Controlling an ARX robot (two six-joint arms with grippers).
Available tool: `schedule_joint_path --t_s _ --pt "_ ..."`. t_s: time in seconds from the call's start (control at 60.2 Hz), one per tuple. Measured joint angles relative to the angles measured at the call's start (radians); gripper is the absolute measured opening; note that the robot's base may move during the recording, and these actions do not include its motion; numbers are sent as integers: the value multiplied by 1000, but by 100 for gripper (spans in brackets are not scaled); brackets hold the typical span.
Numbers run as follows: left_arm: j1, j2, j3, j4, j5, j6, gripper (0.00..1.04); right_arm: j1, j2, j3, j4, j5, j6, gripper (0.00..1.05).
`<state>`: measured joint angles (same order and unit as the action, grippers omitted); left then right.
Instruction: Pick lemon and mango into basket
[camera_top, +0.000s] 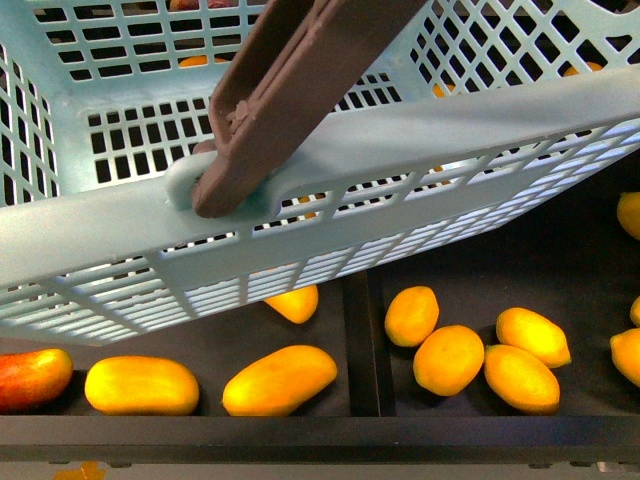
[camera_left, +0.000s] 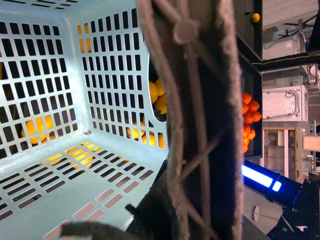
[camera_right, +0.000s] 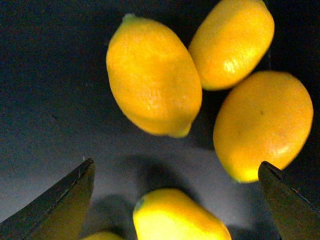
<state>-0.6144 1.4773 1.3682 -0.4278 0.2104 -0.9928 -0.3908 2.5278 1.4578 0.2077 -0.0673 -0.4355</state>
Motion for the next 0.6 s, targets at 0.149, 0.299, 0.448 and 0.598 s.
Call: schedule_joint_path --t_s 0.149,0.299,0.448,0.598 --pt "0 0 0 0 0 0 6 24 63 122 -60 -6 -6 96" --pt "0 0 0 0 0 0 6 41 134 245 -115 1 -10 96" --pt "0 0 0 0 0 0 6 47 184 322 -147 10 -11 96" --pt "0 0 0 0 0 0 6 51 203 340 -164 15 -10 96"
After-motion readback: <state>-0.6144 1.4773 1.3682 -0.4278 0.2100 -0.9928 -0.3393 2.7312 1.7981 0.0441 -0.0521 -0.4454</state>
